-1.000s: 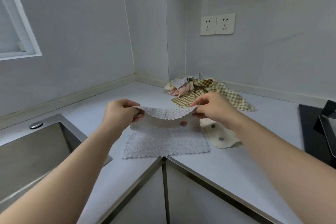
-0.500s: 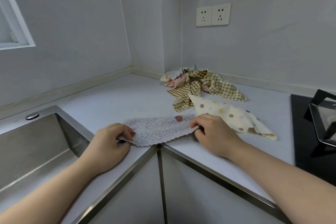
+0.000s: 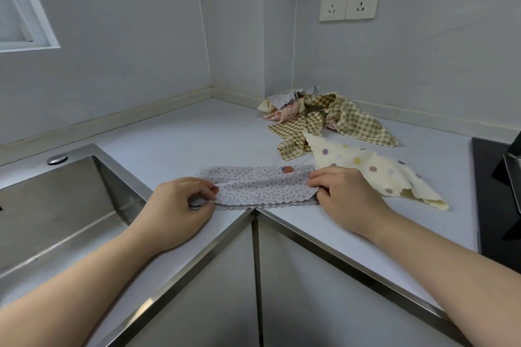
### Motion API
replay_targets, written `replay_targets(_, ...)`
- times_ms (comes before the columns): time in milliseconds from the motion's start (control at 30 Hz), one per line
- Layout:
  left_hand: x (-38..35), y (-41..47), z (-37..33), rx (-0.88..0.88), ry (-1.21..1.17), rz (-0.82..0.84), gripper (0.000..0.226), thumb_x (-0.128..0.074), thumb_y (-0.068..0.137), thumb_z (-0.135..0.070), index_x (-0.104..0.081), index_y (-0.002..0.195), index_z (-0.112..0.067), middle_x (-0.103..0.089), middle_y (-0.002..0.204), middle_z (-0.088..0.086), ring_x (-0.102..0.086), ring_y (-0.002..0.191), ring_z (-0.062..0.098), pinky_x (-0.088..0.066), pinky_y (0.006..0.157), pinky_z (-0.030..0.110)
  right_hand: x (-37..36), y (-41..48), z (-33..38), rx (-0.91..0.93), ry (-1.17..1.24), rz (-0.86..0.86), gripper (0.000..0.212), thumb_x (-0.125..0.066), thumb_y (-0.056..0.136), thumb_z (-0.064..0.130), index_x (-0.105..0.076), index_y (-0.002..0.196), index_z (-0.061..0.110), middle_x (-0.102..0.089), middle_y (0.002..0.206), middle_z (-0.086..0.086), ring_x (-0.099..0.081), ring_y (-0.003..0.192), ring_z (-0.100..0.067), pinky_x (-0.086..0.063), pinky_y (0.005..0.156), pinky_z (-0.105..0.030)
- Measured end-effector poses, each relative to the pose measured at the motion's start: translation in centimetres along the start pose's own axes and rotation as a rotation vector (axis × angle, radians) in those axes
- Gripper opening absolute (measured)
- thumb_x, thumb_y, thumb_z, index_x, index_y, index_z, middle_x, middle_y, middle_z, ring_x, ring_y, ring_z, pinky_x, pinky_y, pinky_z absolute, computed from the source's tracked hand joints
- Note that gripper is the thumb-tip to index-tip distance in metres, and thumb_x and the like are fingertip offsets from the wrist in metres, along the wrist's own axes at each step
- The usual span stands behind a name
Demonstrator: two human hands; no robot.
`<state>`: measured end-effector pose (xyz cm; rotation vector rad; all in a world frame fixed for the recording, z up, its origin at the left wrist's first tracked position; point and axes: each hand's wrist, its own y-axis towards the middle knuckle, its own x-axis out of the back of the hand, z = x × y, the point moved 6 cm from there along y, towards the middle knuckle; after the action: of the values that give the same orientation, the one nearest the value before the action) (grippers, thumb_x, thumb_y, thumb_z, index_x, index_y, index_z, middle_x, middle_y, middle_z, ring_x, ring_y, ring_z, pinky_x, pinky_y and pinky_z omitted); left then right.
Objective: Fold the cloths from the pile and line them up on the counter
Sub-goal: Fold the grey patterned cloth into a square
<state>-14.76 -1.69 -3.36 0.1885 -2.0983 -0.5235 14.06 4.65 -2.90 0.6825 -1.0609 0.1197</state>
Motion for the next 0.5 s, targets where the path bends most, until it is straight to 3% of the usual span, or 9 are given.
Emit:
replay_targets(133,0.3,-0.2,-0.6,-0.048,0.065,-0.012,0.008,-0.075,0.078,-0.025,-0.078,0.084,-0.028,-0.069,0.105,-0.018,-0.059,0.105,-0.002,-0.048,0.098,0.029,-0.5,-0.1,0.0,0.006,-0.027,0.039,0.03,-0.058,0.089,0.002,-0.075,0.113,0.007,-0.068,0.125,-0.006,-0.062,0.114,-0.02,-0.043,0.107,-0.026)
replay_targets(233,1.2,-0.4,-1.3,-0.128,0.357,-0.127,0.016,-0.066,0.075,-0.047,-0.078,0.082,-0.038,-0.063,0.102,-0.013,-0.051,0.112,0.02,-0.032,0.102,0.04,0.3,-0.5,1.6,0.102,-0.105,-0.077,0.036,-0.052,0.085,0.003,-0.075,0.112,0.008,-0.068,0.12,-0.008,-0.066,0.106,-0.027,-0.057,0.088,-0.04)
replay_targets(333,1.6,-0.4,-1.6,-0.129,0.353,-0.175,0.021,-0.062,0.078,-0.046,-0.078,0.09,-0.038,-0.059,0.099,-0.012,-0.05,0.107,0.022,-0.029,0.099,0.039,1.1,-0.7,3.5,0.261,-0.159,-0.171,0.042,-0.041,0.078,0.01,-0.078,0.099,0.011,-0.068,0.105,-0.007,-0.062,0.099,-0.026,-0.054,0.078,-0.038)
replay_targets(500,0.2,-0.4,-1.7,-0.159,0.21,-0.044,0.028,-0.06,0.078,-0.026,-0.079,0.099,-0.026,-0.068,0.097,-0.013,-0.061,0.093,0.011,-0.047,0.083,0.027,-0.3,-0.9,4.0,0.29,-0.089,-0.025,0.025,-0.057,0.079,0.022,-0.079,0.091,0.019,-0.07,0.093,0.005,-0.062,0.089,-0.018,-0.052,0.077,-0.033)
